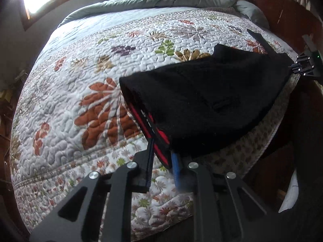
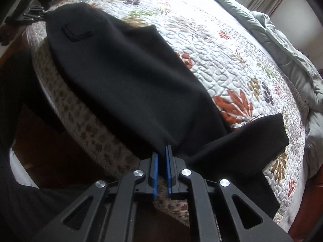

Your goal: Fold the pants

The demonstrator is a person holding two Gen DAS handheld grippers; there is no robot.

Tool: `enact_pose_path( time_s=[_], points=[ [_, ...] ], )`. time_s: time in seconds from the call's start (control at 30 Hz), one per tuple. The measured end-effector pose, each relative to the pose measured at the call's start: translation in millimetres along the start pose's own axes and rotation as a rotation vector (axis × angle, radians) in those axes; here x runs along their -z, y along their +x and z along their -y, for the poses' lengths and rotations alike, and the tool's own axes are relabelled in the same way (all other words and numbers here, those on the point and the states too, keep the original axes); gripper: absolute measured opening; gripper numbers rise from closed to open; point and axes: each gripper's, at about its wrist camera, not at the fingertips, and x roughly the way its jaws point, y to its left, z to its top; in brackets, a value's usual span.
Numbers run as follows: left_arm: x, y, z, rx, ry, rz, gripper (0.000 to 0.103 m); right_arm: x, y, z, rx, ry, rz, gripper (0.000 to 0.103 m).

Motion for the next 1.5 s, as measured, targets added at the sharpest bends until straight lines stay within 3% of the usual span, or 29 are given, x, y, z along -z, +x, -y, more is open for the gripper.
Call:
enact_pose_path(
  time_s=[0.27,0.33,0.5,0.57,0.63,0.73,0.8,0.93,1.0,1.07,1.2,1.33,1.5],
  points=[
    [18,0,4,0.006,-0.032,-0.003,0.019,4,7,-2,0.009,-0.019,-0.041,0.007],
    [22,-13,0,0.005,-0.065,0.025,0.025,7,11,-4,0.01,-0.025,-0.057,0.007],
    [29,-45,-7,0.007,-0.16,0.097,0.03,16,23,-10,0.013,-0.042,-0.08,0.007],
    [24,-53,3,0.032,-0.164,0.13,0.036,20,28,-13,0.009,-0.045,-0.092,0.008],
    [13,-56,20,0.031,-0.15,0.164,0.057,23,32,-15,0.008,-0.04,-0.097,0.008],
    [-8,-38,40,0.062,-0.172,0.189,0.077,24,37,-17,0.006,-0.032,-0.106,0.013],
    [-20,-19,49,0.083,-0.179,0.164,0.077,23,34,-15,-0.028,0.001,-0.1,0.028],
    [-41,25,84,0.077,-0.127,0.073,0.078,23,8,5,-0.152,0.147,-0.035,0.035],
    [-45,40,104,0.084,-0.076,0.052,0.078,25,-5,26,-0.193,0.244,-0.002,0.037],
    [-43,50,120,0.085,-0.028,0.048,0.08,25,-16,61,-0.171,0.355,0.034,0.04],
    [-40,63,159,0.041,0.06,0.058,0.082,16,-19,170,0.035,0.669,0.041,0.053],
    [-48,68,182,0.024,0.079,0.118,0.083,-9,16,271,0.117,0.908,-0.011,0.053],
    [-61,91,205,0.05,0.078,0.115,0.087,-39,77,331,0.131,1.051,-0.1,0.054]
  ],
)
